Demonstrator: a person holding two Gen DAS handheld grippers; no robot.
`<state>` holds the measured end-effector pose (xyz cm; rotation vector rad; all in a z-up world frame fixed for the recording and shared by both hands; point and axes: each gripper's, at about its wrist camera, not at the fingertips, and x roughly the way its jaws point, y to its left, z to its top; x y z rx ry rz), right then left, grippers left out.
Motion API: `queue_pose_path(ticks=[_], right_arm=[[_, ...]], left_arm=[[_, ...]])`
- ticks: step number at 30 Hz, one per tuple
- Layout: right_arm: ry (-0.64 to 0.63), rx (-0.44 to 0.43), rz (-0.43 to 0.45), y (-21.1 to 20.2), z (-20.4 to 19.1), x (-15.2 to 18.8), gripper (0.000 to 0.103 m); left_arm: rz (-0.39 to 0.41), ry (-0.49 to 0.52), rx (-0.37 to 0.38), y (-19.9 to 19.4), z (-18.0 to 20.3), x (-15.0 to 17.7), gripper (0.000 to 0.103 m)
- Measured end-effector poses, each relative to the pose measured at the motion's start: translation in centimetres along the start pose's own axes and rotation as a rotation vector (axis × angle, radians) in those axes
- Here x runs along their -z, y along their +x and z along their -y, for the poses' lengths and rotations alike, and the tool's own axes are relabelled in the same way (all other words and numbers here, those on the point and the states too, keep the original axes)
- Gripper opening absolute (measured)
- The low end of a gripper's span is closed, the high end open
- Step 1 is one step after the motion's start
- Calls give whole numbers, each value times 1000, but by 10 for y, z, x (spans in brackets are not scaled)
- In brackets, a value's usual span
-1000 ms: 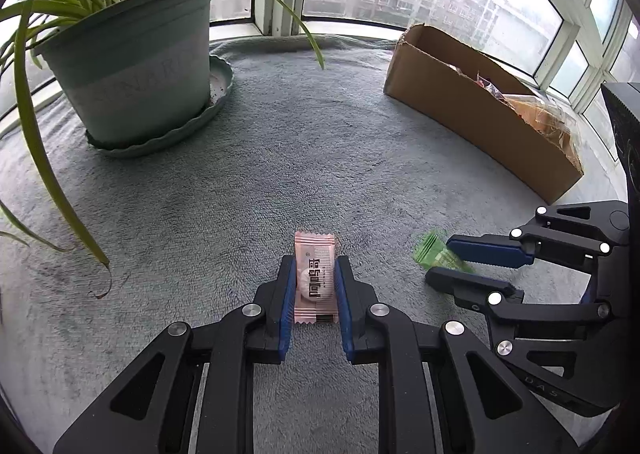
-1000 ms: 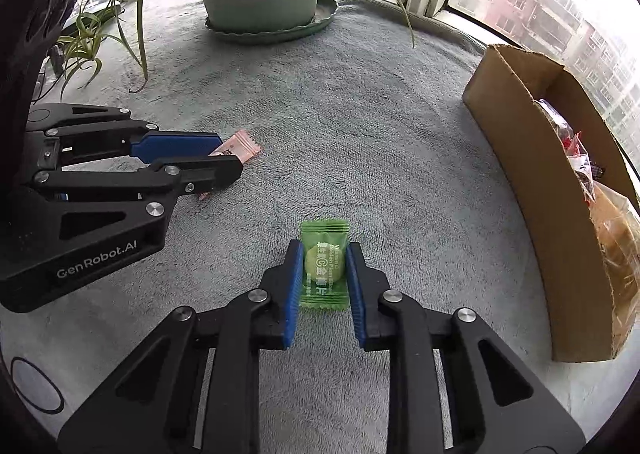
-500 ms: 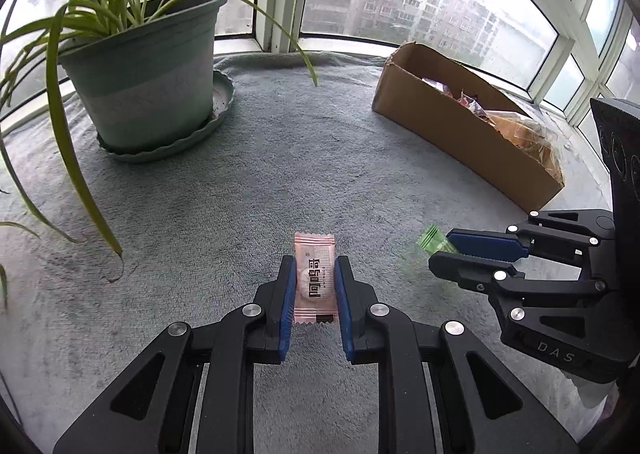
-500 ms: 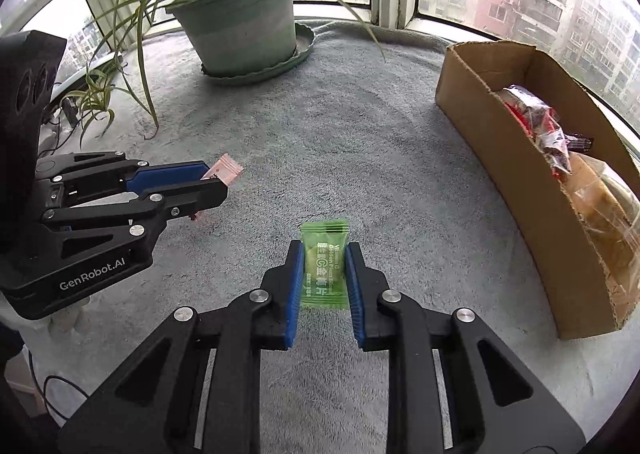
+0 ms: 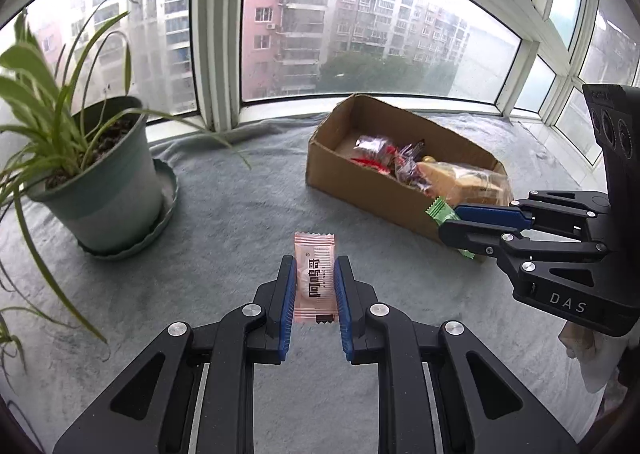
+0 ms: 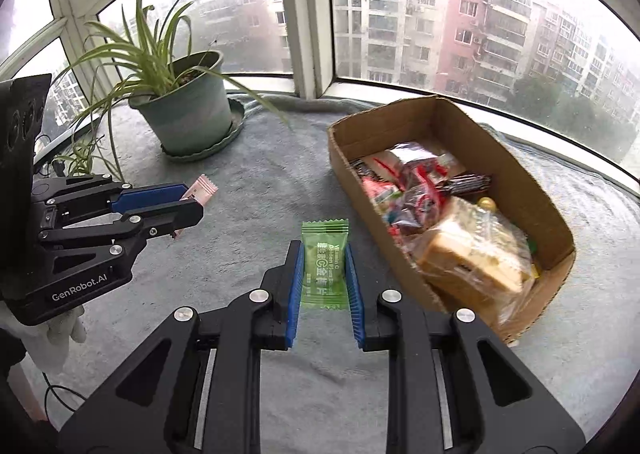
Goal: Organize snacks
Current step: 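Carry the pink and green candies over the box with both tools, then open both tools to drop the pink and green candies into the box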
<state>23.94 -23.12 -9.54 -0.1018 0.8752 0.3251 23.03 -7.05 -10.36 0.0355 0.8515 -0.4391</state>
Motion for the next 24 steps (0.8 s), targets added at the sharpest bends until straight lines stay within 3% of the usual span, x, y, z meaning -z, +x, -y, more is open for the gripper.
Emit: queue_pose_path(ticks=[16, 24], right_arm=[[120, 119, 34, -3, 105, -13, 21], [148, 130, 14, 9, 127, -11, 22]], left_arm=[[42, 9, 70, 48, 57, -65, 17], [38, 12, 74, 72, 76, -79, 17]])
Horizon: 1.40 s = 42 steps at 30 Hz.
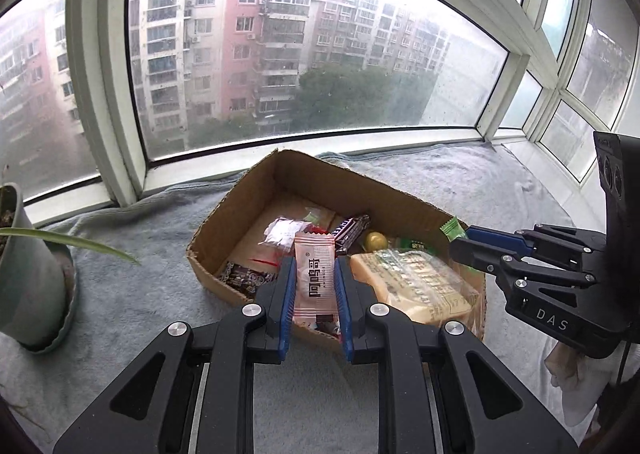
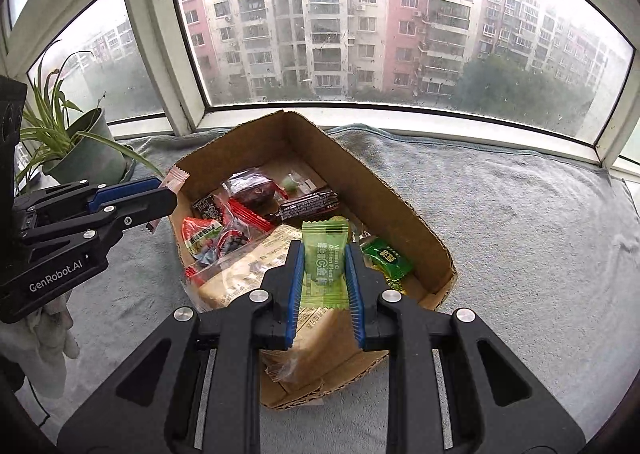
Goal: Organize snacks
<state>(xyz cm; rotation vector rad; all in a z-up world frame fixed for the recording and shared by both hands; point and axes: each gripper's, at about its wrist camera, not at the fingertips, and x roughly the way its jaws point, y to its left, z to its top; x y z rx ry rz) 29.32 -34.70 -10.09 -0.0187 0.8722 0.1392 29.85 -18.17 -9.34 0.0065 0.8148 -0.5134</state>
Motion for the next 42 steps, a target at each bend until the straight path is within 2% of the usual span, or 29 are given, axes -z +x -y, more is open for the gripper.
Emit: queue_pose_path(ticks=[3, 7, 12, 22, 23, 25, 28, 33, 36, 39, 42], right_arm=[[7, 3, 0, 1, 3, 1, 22], [14, 11, 2, 0, 5, 1, 28], [16, 5, 9, -6, 3, 3, 28], [12, -10, 36, -31, -12, 8, 30], [13, -12, 42, -35, -14, 8, 32], [14, -11, 60, -45, -17, 10, 48], [15, -15, 81, -60, -22, 14, 51], [23, -22, 109, -86, -34, 26, 55], [26, -21, 124, -101, -42, 37, 55], [34, -18, 132, -113, -48, 49, 55], [32, 7, 140, -124, -52, 59, 58]], left_arm=[[1, 9, 2, 4, 6, -3, 17], [3, 8, 2, 7, 13, -6, 19], [-9, 10, -4, 8, 15, -7, 21], [24, 31, -26, -20, 18, -5, 21], [30, 30, -29, -24, 18, -4, 21], [40, 26, -32, -33, 16, -3, 21], [55, 21, -37, -48, 15, 1, 23], [74, 19, -51, -73, 14, 14, 32], [85, 20, -63, -87, 16, 24, 42], [92, 14, -62, -100, 18, 33, 45], [99, 0, -75, -113, 20, 43, 60]])
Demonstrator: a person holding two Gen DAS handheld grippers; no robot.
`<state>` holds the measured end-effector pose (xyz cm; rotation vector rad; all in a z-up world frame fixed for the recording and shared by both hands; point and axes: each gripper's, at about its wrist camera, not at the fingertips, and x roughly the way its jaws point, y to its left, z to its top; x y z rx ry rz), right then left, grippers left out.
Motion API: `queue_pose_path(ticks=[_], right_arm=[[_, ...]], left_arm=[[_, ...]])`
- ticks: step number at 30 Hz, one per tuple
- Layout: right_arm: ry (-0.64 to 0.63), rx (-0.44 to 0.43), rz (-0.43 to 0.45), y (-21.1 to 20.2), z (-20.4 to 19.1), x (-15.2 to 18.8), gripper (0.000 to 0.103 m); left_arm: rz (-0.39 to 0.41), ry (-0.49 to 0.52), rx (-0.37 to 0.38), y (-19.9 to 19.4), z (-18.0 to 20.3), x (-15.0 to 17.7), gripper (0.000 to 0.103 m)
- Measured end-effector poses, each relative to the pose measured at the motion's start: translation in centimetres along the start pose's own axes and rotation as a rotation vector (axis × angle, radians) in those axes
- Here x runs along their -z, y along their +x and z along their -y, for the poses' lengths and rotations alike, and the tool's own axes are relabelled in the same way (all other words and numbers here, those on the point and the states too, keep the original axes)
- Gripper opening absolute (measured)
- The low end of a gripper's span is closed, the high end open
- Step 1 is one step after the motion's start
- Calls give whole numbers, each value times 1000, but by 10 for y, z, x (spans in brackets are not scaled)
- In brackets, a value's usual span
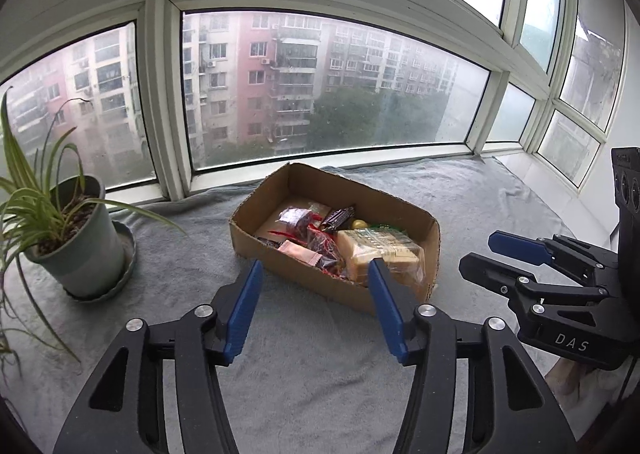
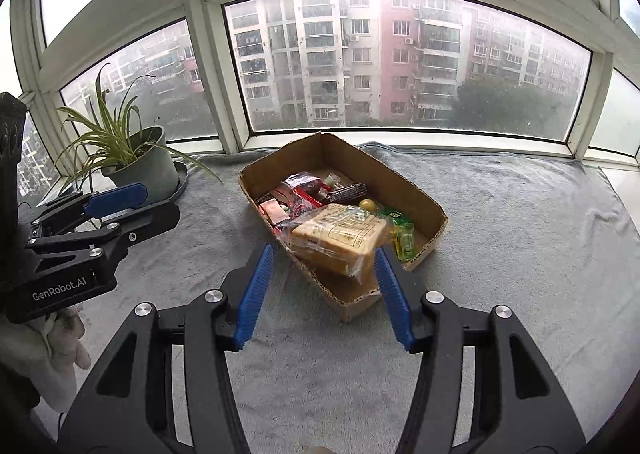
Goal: Organize snacks
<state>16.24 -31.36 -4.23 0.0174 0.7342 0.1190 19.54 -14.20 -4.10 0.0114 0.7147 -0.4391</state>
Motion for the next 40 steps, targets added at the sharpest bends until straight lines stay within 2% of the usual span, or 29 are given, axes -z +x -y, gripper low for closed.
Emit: queue_pose_path(ticks=[1, 3, 7, 19, 40], right_arm=[[0, 7, 3, -4, -1, 3, 72], [7, 22, 25, -14, -2, 9, 85], [43, 23, 28, -24, 0, 19, 85], [44, 39, 24, -36, -3, 28, 86], [44, 27, 14, -34, -8, 37, 86]], left_arm=[[3, 0, -9, -4, 1, 3, 62], [4, 1, -24, -11, 4, 7, 64], [16, -4, -67, -25, 6, 15, 69], [26, -7, -113, -45, 10, 29, 72], [20, -12, -115, -57, 14, 38, 72]])
